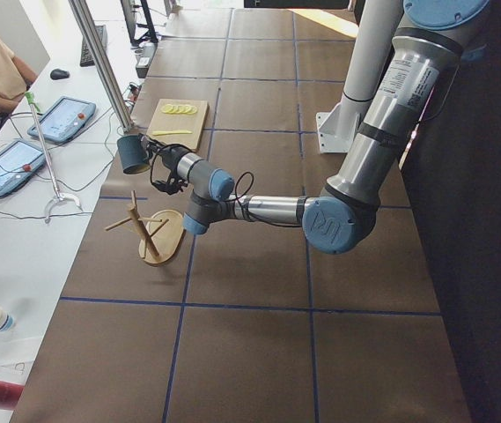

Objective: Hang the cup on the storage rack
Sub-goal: 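Lower the mug's handle onto a rack peg with the left gripper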

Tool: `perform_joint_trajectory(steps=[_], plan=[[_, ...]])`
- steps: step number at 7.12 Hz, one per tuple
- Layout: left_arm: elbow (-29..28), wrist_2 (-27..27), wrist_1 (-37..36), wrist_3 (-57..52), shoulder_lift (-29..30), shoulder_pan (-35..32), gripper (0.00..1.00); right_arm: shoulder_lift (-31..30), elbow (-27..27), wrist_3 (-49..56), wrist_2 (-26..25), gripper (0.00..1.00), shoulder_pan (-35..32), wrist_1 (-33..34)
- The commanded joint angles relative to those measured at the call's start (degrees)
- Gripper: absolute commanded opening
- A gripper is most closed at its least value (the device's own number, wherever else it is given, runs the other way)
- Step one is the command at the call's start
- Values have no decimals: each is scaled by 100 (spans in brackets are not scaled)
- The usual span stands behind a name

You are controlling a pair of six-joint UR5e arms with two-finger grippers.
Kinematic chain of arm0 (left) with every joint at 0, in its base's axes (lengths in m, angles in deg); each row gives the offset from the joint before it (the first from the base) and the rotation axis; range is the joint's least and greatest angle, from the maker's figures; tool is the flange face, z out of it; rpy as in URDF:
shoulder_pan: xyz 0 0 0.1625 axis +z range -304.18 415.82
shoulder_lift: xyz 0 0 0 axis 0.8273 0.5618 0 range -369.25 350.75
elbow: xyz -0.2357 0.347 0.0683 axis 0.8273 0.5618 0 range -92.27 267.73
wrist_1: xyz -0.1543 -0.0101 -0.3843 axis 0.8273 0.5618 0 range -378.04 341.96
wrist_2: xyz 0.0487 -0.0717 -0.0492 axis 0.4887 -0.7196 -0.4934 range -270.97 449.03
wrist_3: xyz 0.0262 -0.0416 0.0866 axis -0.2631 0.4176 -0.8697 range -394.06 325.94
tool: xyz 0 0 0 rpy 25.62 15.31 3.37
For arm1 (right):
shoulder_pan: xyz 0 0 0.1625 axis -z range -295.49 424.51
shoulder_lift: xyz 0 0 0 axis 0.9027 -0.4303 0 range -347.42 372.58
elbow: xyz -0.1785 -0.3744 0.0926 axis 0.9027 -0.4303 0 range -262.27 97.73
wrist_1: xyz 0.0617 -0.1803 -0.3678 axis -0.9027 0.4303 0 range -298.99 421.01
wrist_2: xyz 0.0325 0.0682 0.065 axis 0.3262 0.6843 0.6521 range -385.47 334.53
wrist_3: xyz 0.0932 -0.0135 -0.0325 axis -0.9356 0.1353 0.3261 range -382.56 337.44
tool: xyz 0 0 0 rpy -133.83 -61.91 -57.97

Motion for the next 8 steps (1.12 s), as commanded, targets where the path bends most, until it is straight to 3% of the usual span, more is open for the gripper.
perform_joint_trajectory(steps=[1, 8], plan=[[-40, -17, 357, 35, -296, -38, 2, 11, 9, -9, -7, 100, 0, 1], [-698, -298, 649, 27, -324, -284, 2, 11, 9, -9, -25, 100, 0, -8]])
